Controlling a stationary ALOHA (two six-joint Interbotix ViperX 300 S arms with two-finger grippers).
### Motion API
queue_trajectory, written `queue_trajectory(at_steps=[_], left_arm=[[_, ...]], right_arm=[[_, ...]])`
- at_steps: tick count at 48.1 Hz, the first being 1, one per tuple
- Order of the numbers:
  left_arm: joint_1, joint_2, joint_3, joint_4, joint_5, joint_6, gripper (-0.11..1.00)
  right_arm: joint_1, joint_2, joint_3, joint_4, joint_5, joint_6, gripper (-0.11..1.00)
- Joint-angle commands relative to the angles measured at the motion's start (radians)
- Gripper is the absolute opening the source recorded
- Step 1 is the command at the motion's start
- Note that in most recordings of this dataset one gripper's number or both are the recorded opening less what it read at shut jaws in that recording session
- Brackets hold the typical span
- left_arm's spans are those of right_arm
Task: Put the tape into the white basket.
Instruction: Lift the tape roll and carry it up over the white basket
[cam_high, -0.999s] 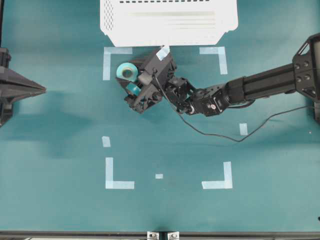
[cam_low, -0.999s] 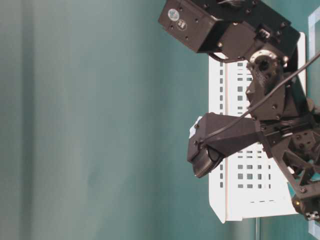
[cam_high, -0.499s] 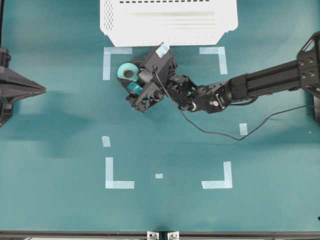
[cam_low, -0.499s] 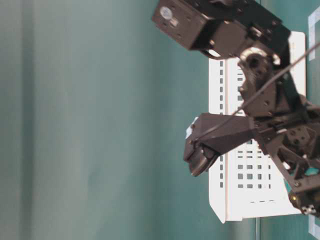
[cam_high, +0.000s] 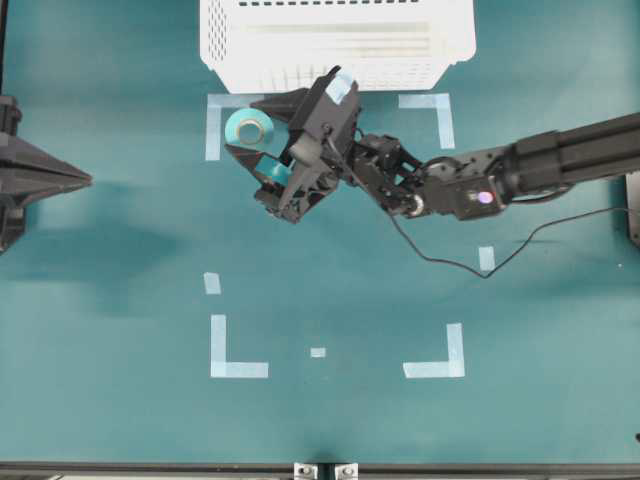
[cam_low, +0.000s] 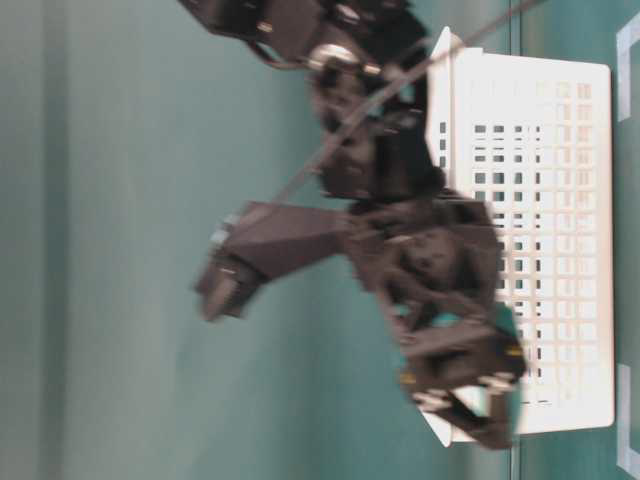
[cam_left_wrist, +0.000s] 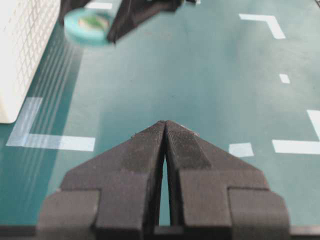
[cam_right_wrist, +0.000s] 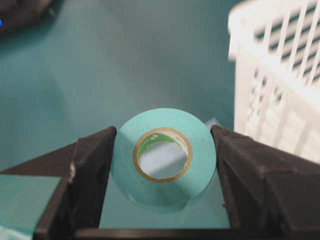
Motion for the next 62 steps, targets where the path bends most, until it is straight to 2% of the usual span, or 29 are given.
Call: queue_trajectory(at_steps=[1,13,34,50,57,62], left_arm=[[0.002,0.008,-0.014,0.0,-0.005,0.0,-0.11],[0.003,0.008,-0.012,0.0,-0.005,0.0,-0.11],[0.002,0.008,-0.014,0.0,-0.005,0.0,-0.11],[0.002,0.008,-0.014,0.0,-0.005,0.0,-0.11],[0.002,0.008,-0.014,0.0,-0.005,0.002,-0.11],[0.002,0.008,-0.012,0.0,-0.005,0.0,-0.11]], right_arm=[[0.0,-0.077,-0.003,-0.003,-0.005,-0.02,0.67],[-0.015,-0.164,0.005,-0.003,0.044,-0.08,0.67],[-0.052,-0.204,0.012,-0.003,0.075,-0.101,0.67],[-0.114,-0.305,0.077,-0.005,0.143,-0.17,0.67],[-0.167,-0.342,0.117,-0.028,0.196,-0.175,0.67],[-0.201,-0.365,0.144,-0.067,0.229,-0.173,0.67]])
